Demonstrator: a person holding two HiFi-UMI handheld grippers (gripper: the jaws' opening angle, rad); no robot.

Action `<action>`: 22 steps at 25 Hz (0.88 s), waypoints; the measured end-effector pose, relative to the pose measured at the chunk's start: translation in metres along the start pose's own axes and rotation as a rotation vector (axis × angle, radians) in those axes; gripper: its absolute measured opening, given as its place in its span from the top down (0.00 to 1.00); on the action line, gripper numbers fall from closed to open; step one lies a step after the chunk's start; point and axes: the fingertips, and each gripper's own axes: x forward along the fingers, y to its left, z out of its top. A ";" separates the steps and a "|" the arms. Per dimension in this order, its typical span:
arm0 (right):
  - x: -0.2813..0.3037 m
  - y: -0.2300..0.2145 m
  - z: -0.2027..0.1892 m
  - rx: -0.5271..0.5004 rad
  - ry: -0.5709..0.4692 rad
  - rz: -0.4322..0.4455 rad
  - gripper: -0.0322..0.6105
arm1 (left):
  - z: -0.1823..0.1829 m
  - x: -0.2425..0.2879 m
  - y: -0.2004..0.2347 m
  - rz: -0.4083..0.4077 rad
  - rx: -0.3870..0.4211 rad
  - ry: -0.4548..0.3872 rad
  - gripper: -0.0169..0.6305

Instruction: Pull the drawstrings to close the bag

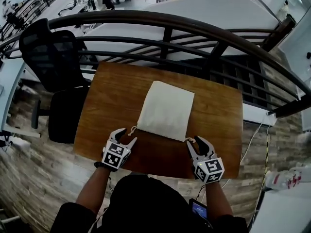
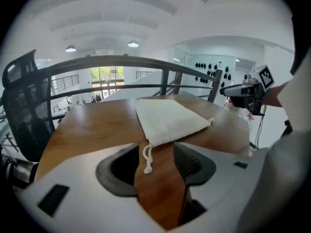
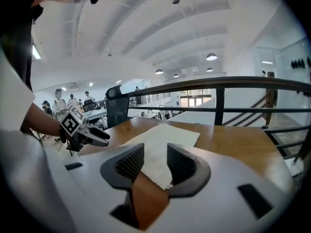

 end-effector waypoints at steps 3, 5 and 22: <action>0.011 -0.010 -0.007 0.025 0.025 -0.001 0.74 | -0.006 0.022 0.008 -0.005 -0.019 0.063 0.62; 0.017 -0.017 -0.013 0.042 0.039 -0.003 0.75 | -0.009 0.035 0.011 -0.014 -0.030 0.095 0.62; 0.029 -0.080 -0.050 0.098 0.126 -0.084 0.82 | -0.026 0.075 -0.004 -0.040 0.021 0.327 0.71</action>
